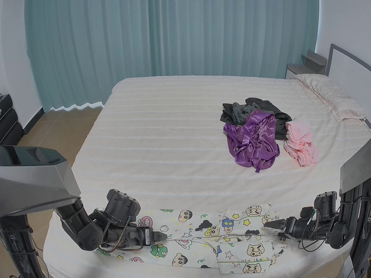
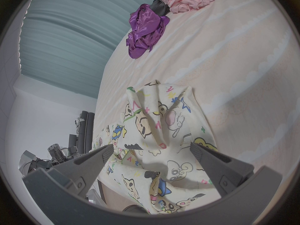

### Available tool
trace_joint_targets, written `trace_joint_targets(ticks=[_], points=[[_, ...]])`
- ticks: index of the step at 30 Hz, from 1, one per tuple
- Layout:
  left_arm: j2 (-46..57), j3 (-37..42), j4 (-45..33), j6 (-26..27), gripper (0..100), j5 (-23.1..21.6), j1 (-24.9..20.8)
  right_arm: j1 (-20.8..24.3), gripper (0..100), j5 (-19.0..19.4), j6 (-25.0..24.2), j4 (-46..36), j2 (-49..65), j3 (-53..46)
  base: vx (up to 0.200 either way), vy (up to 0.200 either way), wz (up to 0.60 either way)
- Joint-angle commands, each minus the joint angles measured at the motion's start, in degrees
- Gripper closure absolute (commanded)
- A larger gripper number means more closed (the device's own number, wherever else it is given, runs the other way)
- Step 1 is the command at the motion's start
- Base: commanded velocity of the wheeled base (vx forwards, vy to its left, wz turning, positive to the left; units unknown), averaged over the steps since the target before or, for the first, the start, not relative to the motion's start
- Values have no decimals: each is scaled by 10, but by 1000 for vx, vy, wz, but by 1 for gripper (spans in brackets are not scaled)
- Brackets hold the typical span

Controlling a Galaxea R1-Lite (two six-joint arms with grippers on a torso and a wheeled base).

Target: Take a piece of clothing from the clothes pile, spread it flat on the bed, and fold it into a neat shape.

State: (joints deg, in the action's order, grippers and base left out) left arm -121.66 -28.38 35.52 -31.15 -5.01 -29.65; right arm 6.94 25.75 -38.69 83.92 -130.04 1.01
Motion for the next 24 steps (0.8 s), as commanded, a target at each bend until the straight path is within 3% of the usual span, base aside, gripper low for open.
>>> trace_joint_targets(ticks=[1,8,10,15,16,24], points=[[10,0,-37,-1,0,5,3,0,0,0,0,0,-1,-10,0,0,0],[40,-12,-155,-5,0,37,4,-1,0,0,0,0,-1,-10,0,0,0],[68,-24,-199,-27,0,41,8,-1,0,0,0,0,-2,-10,0,0,0],[103,-33,-208,-41,0,40,28,-1,0,-1,0,0,-2,-10,0,0,0],[131,-39,-208,-40,0,34,57,-1,0,-1,0,0,-2,-10,0,0,0],[127,-83,-206,-42,0,3,129,-1,0,-1,0,0,-2,-10,0,0,0]])
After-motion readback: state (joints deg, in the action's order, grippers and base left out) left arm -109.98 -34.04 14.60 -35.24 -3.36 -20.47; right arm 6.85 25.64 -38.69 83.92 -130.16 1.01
